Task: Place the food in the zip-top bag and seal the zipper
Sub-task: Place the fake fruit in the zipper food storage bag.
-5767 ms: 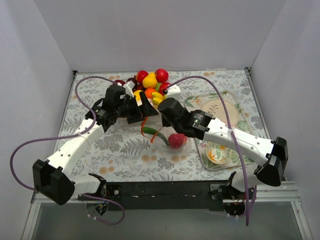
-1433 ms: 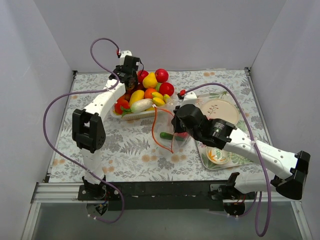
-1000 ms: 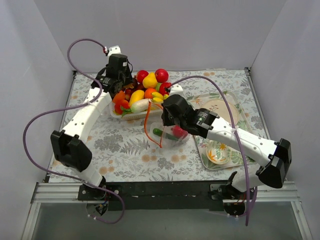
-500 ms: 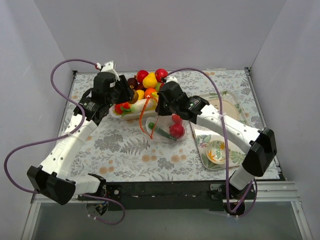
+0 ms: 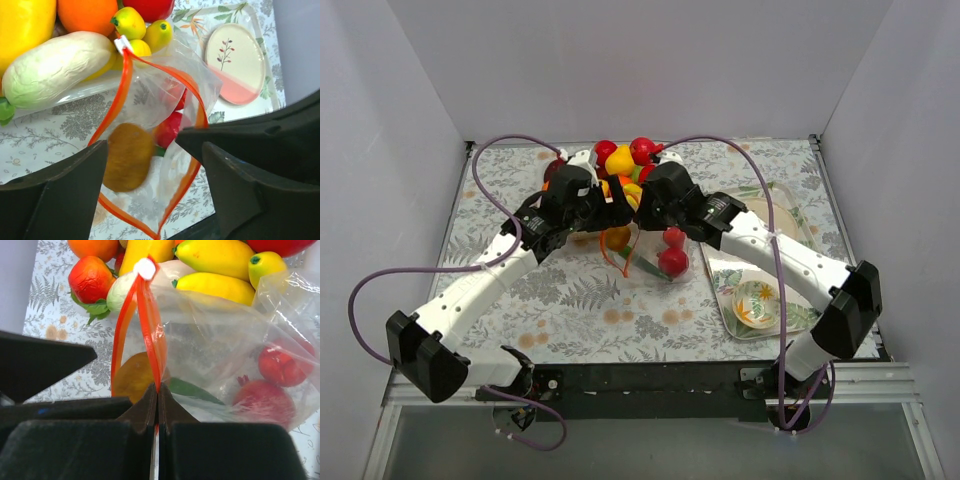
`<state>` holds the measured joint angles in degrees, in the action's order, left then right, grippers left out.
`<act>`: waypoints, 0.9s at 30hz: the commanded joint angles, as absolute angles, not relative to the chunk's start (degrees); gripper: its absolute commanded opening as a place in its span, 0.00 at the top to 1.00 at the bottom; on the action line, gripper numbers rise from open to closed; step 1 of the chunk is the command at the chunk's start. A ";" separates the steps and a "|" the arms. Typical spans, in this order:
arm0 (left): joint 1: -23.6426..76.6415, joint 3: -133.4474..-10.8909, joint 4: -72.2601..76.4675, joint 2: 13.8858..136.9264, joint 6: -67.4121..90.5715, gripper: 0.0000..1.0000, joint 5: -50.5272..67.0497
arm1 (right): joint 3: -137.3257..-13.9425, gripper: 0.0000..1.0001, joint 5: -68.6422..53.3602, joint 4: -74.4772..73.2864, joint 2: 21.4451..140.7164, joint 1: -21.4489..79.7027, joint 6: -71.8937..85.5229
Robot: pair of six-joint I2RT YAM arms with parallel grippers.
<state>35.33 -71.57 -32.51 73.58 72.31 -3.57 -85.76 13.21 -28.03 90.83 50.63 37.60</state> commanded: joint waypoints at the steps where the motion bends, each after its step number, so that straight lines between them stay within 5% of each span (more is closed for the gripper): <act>1: 35.68 -74.08 -29.62 71.63 73.21 0.19 -0.71 | -83.15 0.99 14.68 -24.96 83.15 50.80 39.55; 21: 35.77 -92.90 -33.05 73.30 71.81 0.14 3.52 | -70.42 0.99 10.91 -29.02 54.07 49.22 55.18; 27: 35.77 -92.82 -33.66 74.71 71.63 0.14 3.16 | -68.09 0.99 6.23 -21.96 57.19 49.04 56.79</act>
